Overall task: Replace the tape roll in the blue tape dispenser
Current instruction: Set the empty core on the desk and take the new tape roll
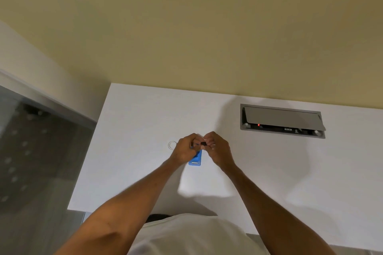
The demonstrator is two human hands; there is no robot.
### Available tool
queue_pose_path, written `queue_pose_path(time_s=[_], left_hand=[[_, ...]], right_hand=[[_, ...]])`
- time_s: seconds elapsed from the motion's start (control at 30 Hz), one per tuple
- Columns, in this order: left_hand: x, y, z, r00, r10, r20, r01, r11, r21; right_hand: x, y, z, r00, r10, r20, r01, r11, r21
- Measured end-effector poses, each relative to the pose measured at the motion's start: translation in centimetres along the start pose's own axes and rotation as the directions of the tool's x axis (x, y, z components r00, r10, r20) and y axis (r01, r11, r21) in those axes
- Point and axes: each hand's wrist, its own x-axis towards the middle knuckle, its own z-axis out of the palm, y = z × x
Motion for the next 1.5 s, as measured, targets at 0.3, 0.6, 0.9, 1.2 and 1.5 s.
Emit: queue_pose_path(time_s=[0.3, 0.6, 0.9, 1.2, 1.5], left_hand=[[0.7, 1.4, 1.6, 0.999, -0.033, -0.001, 0.033, 0.997, 0.063], [1.8, 2.1, 2.2, 0.999, -0.036, 0.027, 0.03, 0.985, 0.172], [2.5, 2.0, 1.4, 0.997, -0.023, 0.074, 0.003, 0.968, 0.252], [2.0, 1.2, 1.2, 0.996, -0.03, 0.082, 0.01, 0.97, 0.242], [-0.1, 0.5, 1.6, 0.998, -0.036, 0.052, 0.027, 0.987, 0.157]], right_hand=[[-0.5, 3.2, -2.1, 1.0, 0.028, -0.003, -0.028, 0.993, -0.111], [-1.3, 6.3, -1.7, 0.98, 0.167, 0.109, -0.092, 0.861, -0.5], [-0.6, 6.1, -0.1, 0.968, 0.213, 0.134, -0.09, 0.789, -0.608], [-0.7, 6.3, -0.8, 0.983, 0.145, 0.111, -0.062, 0.838, -0.542], [-1.2, 5.9, -1.0, 0.944, 0.325, 0.054, -0.329, 0.919, 0.216]])
